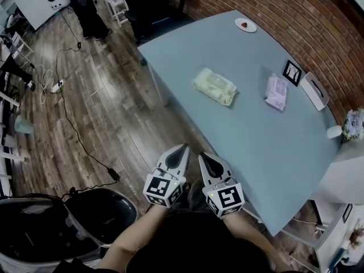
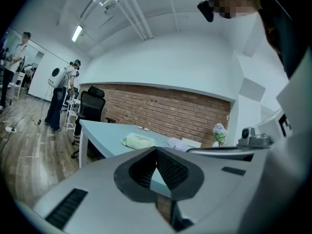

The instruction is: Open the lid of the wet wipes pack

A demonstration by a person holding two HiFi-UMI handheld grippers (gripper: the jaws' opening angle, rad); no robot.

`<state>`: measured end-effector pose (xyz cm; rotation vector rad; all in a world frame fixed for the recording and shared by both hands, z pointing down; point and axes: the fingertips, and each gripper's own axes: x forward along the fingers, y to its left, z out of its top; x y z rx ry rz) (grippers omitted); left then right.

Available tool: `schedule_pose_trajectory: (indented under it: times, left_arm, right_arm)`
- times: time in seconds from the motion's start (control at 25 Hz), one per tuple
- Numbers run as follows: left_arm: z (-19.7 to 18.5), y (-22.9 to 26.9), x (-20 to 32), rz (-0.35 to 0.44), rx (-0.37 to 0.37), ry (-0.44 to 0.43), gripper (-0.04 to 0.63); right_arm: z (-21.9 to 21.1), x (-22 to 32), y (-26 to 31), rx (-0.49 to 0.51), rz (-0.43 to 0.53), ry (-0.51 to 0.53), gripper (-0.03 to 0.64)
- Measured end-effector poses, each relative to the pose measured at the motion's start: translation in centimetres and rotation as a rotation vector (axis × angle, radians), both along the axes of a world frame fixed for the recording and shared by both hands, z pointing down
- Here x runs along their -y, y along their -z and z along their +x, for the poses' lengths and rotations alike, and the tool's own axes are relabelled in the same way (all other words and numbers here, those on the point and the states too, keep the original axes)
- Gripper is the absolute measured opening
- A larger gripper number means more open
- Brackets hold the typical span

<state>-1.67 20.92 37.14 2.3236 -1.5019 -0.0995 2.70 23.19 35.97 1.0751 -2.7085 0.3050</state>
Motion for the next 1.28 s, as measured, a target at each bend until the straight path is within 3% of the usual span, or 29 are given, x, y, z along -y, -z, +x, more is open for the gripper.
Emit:
schedule_pose_trajectory:
  times: [0.24,0.48,0.64,0.96,1.28]
  left_arm:
    - [0.2,-1.3,0.8,-0.027,-0.016,-0.006,0.012]
    - [-1.4,-1.3,4.3,-0.02,-0.038,0.03,0.012]
    - [-1.3,-1.1,6.9,-0.012,-0.041,-0.002,0.012]
    - [-0.7,-1.2,12.2,-0.016,-0.022,-0.077,0.012]
    - [0.0,-2.7,15.9,-0.05,-0.026,-0.115,0.012]
  right_arm:
    - [-0.1,1.2,-1.6,-0.027,-0.039,0.01,0.018]
    - [-1.7,3.9,-1.5,-0.06,-0.004,0.06,0.018]
    - [-2.4,6.6,-1.0,-0.074,0.02,0.07,0.018]
    - [-1.8,12.5,-2.3,-0.066,-0.045,0.014,0.018]
    - [-1.3,16.0,-2.9,-0.148,-0.023,0.016,0.018]
